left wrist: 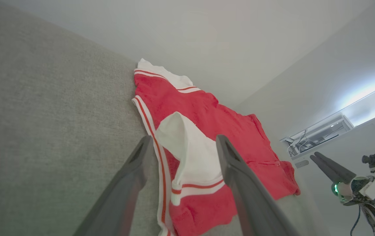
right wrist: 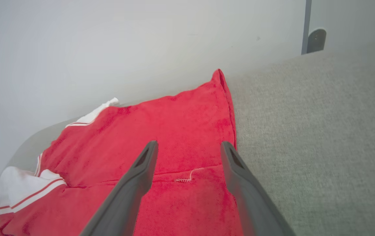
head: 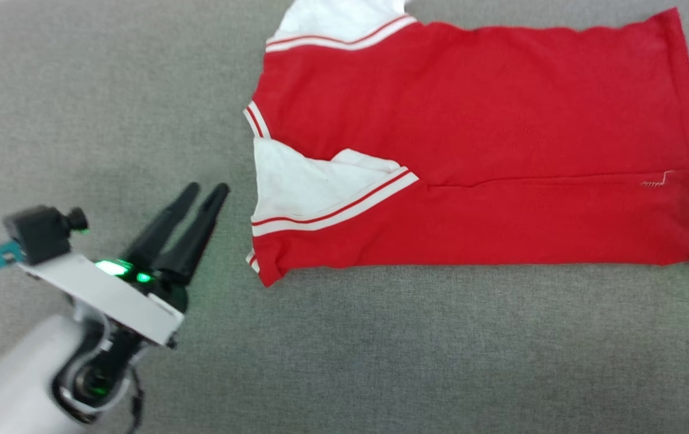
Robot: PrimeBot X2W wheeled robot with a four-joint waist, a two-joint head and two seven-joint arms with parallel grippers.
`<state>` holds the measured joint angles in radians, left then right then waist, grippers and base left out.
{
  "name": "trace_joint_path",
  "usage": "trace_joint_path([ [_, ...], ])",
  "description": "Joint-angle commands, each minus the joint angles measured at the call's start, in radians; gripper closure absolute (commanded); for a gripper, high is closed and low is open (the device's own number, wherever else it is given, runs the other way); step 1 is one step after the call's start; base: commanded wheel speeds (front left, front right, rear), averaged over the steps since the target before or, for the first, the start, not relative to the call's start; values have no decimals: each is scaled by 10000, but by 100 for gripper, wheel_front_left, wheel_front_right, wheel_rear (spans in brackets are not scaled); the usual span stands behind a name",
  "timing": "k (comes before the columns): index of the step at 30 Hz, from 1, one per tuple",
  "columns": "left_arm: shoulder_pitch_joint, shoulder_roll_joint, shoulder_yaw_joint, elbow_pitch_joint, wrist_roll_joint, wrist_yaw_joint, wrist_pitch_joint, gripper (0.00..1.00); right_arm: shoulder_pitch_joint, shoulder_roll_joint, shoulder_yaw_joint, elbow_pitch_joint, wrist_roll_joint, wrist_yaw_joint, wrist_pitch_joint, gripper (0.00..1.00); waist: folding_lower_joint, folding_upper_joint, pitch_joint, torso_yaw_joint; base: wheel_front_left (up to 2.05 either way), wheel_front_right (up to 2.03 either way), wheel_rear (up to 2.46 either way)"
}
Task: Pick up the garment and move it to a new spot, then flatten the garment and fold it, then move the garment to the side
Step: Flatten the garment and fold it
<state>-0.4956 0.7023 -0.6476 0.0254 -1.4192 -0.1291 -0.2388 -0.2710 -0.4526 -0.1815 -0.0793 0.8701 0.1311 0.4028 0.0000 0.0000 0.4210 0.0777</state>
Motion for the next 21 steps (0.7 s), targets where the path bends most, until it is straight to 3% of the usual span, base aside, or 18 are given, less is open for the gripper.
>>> trace_joint_path([
  [1, -232, 308, -69, 77, 233, -21, 174, 0, -68, -20, 18, -107, 112, -7, -105, 0, 0, 0, -456, 64, 0, 0, 0],
  [5, -752, 1036, -424, 192, 890, 575, 1214, 0, -170, -31, -16, -325, 121, -7, -270, 0, 0, 0, -774, 151, 0, 0, 0],
  [8, -1390, 1574, -1056, -81, 1415, 1389, 2887, 0, -257, -52, -1, -427, 101, -9, -326, 0, 0, 0, -881, 217, 0, 0, 0],
  [11, -2005, 1860, -1881, -495, 1461, 1791, 5200, 0, -298, -43, 26, -385, 76, -9, -317, 0, 0, 0, -905, 257, 0, 0, 0],
  [16, -2960, 1808, -2534, -612, 992, 1980, 7825, 0, -528, -41, 267, -322, 63, -9, -402, 0, 0, 0, -748, 90, 0, 0, 0],
  [21, -3480, 1355, -2587, -92, 604, 2008, 8620, 0, -732, -37, 458, -183, 169, -9, -553, 0, 0, 0, -433, -287, 0, 0, 0],
])
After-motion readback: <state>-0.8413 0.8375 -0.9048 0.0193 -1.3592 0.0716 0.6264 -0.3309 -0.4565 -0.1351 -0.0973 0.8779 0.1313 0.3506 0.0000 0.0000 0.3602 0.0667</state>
